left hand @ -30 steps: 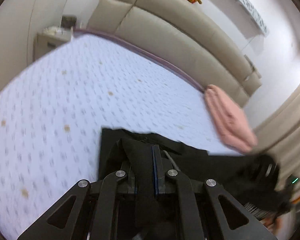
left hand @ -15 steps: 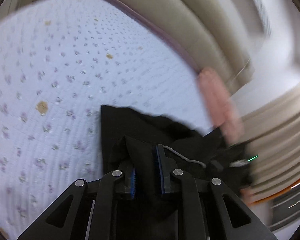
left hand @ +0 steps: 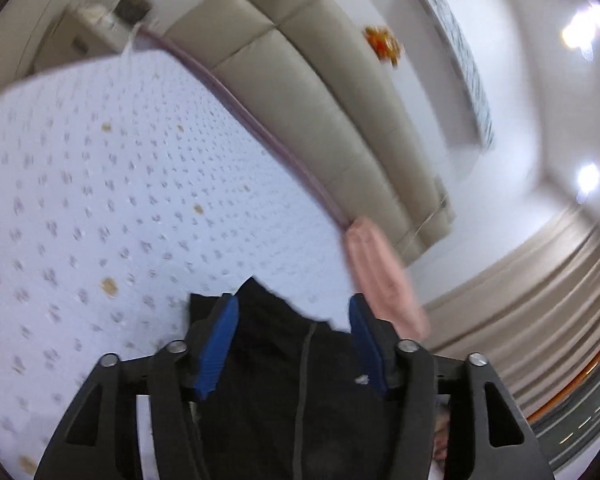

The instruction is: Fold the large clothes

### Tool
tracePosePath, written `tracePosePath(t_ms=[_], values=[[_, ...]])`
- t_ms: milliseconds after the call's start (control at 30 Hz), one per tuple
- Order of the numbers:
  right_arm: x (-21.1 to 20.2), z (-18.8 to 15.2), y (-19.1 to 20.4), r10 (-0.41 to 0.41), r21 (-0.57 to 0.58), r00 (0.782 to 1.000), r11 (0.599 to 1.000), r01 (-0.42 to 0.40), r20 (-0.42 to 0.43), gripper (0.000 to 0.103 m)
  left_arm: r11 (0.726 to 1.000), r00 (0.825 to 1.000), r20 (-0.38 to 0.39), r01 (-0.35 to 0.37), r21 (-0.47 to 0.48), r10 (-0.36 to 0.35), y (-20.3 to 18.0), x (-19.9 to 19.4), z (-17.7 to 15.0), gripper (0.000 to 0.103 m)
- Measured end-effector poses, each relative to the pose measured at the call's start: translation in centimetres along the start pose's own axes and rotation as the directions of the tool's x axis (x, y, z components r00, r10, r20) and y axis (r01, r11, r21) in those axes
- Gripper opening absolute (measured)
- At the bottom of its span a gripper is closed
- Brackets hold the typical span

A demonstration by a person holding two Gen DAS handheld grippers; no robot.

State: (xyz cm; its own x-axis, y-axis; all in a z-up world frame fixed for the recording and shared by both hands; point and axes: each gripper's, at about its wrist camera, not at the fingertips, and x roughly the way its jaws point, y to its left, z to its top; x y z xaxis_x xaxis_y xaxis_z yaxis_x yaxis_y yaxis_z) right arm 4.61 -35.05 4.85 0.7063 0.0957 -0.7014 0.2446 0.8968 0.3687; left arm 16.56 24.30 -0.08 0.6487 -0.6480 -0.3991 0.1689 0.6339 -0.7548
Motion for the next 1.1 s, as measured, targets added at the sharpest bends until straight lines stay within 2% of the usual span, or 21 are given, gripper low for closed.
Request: tracePosePath(t_ms=[67,100,200,300,333,400,433,500,567,600,633,667,800,867,900,967,1033,1100], values=[[0.0,-0.4,0.2,-0.008,-0.029,1.0,1.0,0.007,-0.022,0.085,0.995,0.996,-0.064,-0.06,0.075,0.065,-1.3,1.7,-0.8,0.063],[0.3,-0.4,0.2,-0.015,-0.043,0.999,0.999,0.013,-0.036,0.085,0.985,0.986,-0.101,-0.12,0.125,0.133,-2.0,3.2,-1.4,0.063],[2.3,0.2,0.3,-0.027,-0.095,0.998,0.995,0.021,-0.064,0.085,0.948,0.951,-0.129,-0.253,0.192,0.28,-2.1,6.1,-2.9,0.063],[5.8,1.0,0.5,-0.042,-0.166,0.994,0.986,0.025,-0.098,0.086,0.937,0.932,-0.185,-0.267,0.227,0.311,-1.3,8.3,-4.2,0.063],[6.8,1.0,0.6,-0.047,-0.19,0.993,0.981,0.027,-0.105,0.086,0.93,0.922,-0.197,-0.288,0.227,0.334,-0.6,9.1,-4.7,0.063],[9.8,1.3,1.1,-0.068,-0.268,0.991,0.963,0.034,-0.119,0.086,0.934,0.915,-0.221,-0.297,0.2,0.339,0.5,10.2,-5.2,0.063],[10.8,1.3,1.3,-0.077,-0.29,0.989,0.956,0.038,-0.126,0.086,0.938,0.915,-0.234,-0.289,0.19,0.329,0.9,10.6,-5.4,0.063],[13.5,1.1,1.6,-0.058,-0.321,0.982,0.947,-0.004,-0.181,0.086,0.948,0.923,-0.242,-0.261,0.181,0.3,1.2,11.3,-5.7,0.063],[15.6,0.4,2.1,-0.095,-0.358,0.972,0.934,0.012,-0.215,0.081,0.952,0.927,-0.244,-0.243,0.187,0.285,1.3,11.7,-5.9,0.062],[15.9,-0.1,2.3,-0.111,-0.38,0.972,0.925,0.025,-0.206,0.073,0.95,0.927,-0.238,-0.25,0.189,0.291,1.4,11.7,-6.0,0.045],[15.8,-0.6,2.8,-0.152,-0.415,0.974,0.907,0.07,-0.168,0.041,0.943,0.924,-0.224,-0.269,0.195,0.31,1.3,11.8,-6.0,0.011],[15.3,-1.0,3.1,-0.185,-0.44,0.975,0.891,0.114,-0.123,0.023,0.945,0.926,-0.218,-0.271,0.185,0.308,1.3,11.9,-5.9,0.005],[10.9,-1.0,3.8,-0.228,-0.43,0.972,0.873,0.229,0.053,0.017,0.965,0.957,-0.139,-0.244,0.096,0.256,1.4,9.4,-4.5,0.002],[7.6,0.5,3.5,-0.229,-0.372,0.964,0.89,0.264,0.138,0.016,0.973,0.971,-0.078,-0.222,0.055,0.226,1.1,7.4,-3.5,0.002],[6.4,1.4,3.3,-0.211,-0.345,0.965,0.904,0.253,0.155,0.016,0.977,0.975,-0.062,-0.21,0.041,0.213,1.0,6.7,-3.1,0.002],[5.3,2.5,3.3,-0.215,-0.319,0.958,0.909,0.267,0.188,0.016,0.974,0.974,-0.044,-0.22,0.058,0.222,0.5,6.0,-2.8,0.002],[5.9,3.2,3.2,-0.237,-0.304,0.952,0.908,0.288,0.194,0.016,0.965,0.966,-0.037,-0.254,0.068,0.256,0.4,6.2,-2.9,0.002],[8.6,3.4,2.6,-0.283,-0.289,0.948,0.905,0.314,0.144,0.016,0.961,0.96,-0.051,-0.272,0.048,0.275,1.3,6.8,-3.1,0.002]])
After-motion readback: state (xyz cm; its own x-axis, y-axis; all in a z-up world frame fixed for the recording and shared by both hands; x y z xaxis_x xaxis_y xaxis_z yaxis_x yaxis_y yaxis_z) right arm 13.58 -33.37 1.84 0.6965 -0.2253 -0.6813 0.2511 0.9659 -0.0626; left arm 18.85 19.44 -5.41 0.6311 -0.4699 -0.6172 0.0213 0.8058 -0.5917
